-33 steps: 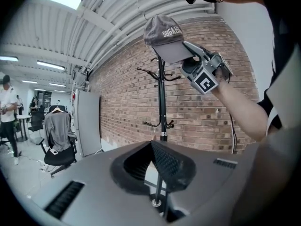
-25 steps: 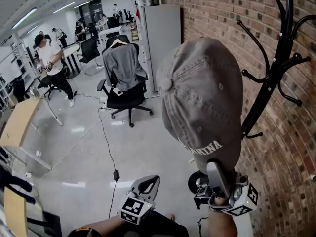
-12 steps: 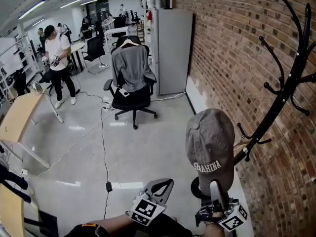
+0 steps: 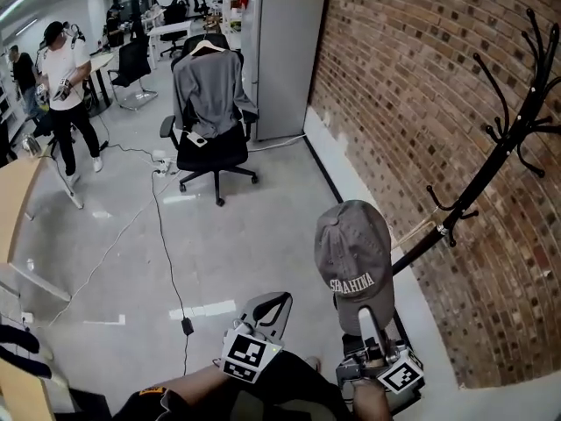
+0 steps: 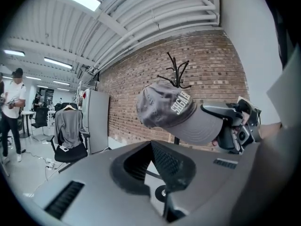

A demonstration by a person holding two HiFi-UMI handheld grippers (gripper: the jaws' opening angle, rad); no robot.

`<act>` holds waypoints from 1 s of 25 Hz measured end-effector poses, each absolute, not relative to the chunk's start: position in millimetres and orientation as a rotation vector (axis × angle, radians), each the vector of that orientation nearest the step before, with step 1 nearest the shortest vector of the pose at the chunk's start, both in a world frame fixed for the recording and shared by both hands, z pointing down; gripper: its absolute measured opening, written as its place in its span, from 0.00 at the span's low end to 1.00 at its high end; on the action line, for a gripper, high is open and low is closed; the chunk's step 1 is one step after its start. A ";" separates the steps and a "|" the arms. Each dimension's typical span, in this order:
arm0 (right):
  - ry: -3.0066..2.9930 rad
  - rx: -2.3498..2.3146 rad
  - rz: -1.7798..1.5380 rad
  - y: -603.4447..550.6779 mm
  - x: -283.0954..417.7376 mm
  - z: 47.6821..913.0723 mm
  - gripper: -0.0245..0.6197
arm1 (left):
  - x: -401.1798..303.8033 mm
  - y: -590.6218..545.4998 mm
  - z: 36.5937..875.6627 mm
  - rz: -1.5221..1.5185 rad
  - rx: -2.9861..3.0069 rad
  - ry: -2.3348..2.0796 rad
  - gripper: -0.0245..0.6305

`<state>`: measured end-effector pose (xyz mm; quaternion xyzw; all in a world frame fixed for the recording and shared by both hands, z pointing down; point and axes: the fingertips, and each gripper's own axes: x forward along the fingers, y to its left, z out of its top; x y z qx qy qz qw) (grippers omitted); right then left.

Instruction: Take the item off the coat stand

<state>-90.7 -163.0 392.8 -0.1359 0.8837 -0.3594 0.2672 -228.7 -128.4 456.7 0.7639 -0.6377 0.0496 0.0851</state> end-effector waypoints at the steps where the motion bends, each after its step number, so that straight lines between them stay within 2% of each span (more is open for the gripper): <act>1: 2.377 -0.381 -0.974 -153.5 -101.9 395.2 0.09 | -241.9 -120.6 455.8 0.141 2.286 -1.902 0.09; 6: 2.354 -0.491 -0.975 -101.1 -149.9 400.2 0.09 | -288.8 -76.7 452.5 0.124 2.346 -1.822 0.09; 12: 2.345 -0.644 -0.987 -40.1 -188.1 402.0 0.09 | -308.4 -33.4 465.3 0.125 2.415 -1.627 0.09; 25: 2.314 -0.767 -1.042 30.8 -180.1 420.8 0.09 | -294.8 28.3 487.0 0.152 2.419 -1.501 0.09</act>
